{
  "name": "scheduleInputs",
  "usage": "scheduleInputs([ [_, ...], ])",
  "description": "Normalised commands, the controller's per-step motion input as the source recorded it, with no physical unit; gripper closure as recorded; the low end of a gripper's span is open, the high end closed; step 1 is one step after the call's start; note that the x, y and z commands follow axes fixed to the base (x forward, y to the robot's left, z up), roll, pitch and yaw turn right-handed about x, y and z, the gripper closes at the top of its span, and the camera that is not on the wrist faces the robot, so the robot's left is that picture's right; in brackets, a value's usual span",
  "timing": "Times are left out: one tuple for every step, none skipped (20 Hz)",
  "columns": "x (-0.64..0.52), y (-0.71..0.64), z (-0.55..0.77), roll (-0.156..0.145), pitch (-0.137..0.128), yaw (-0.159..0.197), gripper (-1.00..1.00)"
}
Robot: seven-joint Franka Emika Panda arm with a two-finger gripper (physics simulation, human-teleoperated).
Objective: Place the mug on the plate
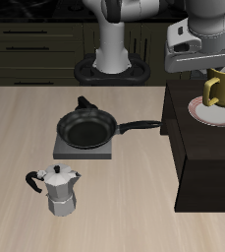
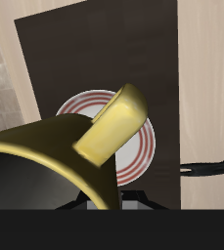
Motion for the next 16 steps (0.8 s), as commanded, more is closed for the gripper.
scheduleInputs([
  [0.13,0.00,-0.20,-0.016,0.004,0.066,1.00],
  [0.15,-0.13,-0.24,-0.029,0.046,-0.042,1.00],
  [0.12,-0.18,-0.22,-0.061,0.030,-0.010,1.00],
  [0.14,-0.16,-0.26,0.008,0.072,-0.019,1.00],
  [0.07,-0.25,-0.20,-0.045,0.025,0.051,1.00],
  [0.14,-0.20,-0.24,-0.046,0.048,-0.067,1.00],
  [0.08,-0.02,-0.28,0.053,0.061,0.026,1.00],
  [0.28,-0.16,-0.66,-0.105,0.172,-0.103,1.00],
  [-0.05,0.11,-0.27,0.030,0.019,0.029,1.00],
  [0.03,0.06,-0.30,-0.018,0.048,0.059,1.00],
  [-0.02,-0.05,-0.26,-0.024,0.109,-0.059,1.00],
  [-0.18,0.13,-0.21,-0.012,0.008,0.018,1.00],
  [-0.05,0.04,-0.16,0.037,-0.010,0.087,1.00],
  [0.06,-0.05,-0.35,-0.017,0.185,-0.065,1.00],
  [0.02,0.21,-0.62,0.021,0.219,0.016,1.00],
  [-0.14,-0.01,-0.37,0.032,0.101,-0.197,1.00],
])
